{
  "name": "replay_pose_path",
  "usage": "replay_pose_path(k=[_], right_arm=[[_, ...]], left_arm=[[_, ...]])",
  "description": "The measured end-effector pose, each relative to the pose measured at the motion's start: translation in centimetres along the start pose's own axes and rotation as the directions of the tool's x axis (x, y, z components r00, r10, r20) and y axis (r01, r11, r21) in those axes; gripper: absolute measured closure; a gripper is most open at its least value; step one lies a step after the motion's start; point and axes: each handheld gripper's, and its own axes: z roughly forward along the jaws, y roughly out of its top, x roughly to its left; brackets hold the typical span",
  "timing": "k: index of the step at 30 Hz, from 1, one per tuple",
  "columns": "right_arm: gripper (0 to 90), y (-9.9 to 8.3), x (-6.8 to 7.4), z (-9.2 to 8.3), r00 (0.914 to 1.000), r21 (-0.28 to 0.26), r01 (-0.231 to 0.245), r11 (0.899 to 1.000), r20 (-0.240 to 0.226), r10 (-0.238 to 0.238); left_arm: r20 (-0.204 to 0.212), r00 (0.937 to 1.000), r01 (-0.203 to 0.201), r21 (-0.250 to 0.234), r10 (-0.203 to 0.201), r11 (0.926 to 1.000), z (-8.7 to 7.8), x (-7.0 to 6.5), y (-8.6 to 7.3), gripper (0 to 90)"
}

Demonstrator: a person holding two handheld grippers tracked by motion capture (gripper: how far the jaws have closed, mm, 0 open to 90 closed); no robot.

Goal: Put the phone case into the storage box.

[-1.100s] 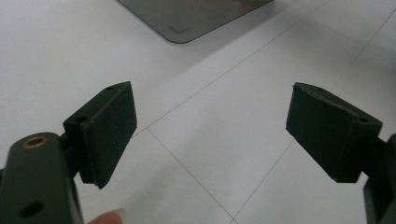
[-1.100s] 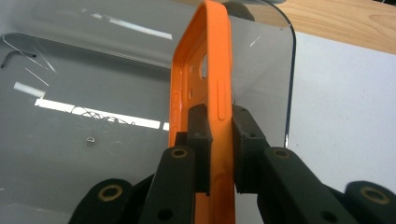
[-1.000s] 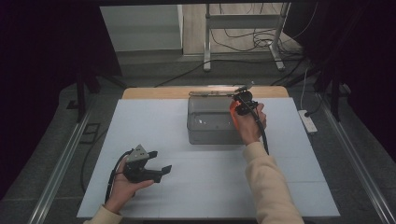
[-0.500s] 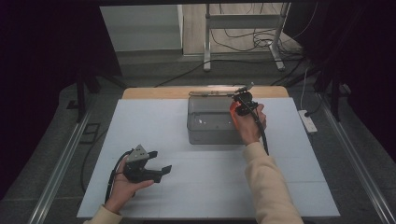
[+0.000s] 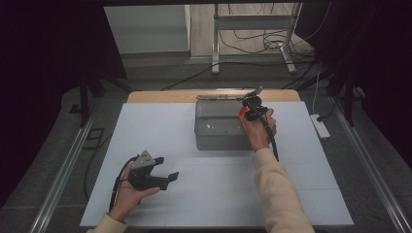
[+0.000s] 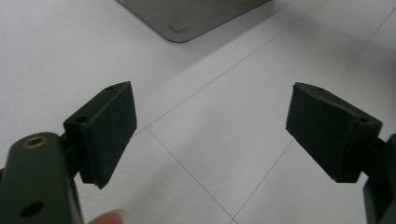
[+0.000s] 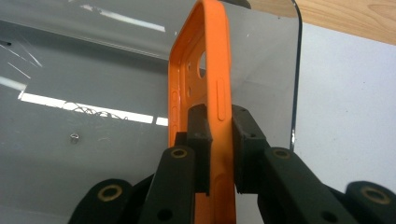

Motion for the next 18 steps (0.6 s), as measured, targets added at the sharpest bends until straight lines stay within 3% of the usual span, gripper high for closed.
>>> replay_pose_path(k=[18], right_arm=[[79.2, 0.01, 0.18, 0.10, 0.9994, 0.013, 0.027, 1.000, 0.019, -0.027]], left_arm=[[0.000, 1.0000, 0.001, -0.001, -0.001, 1.0000, 0.02, -0.03, -0.01, 16.4]])
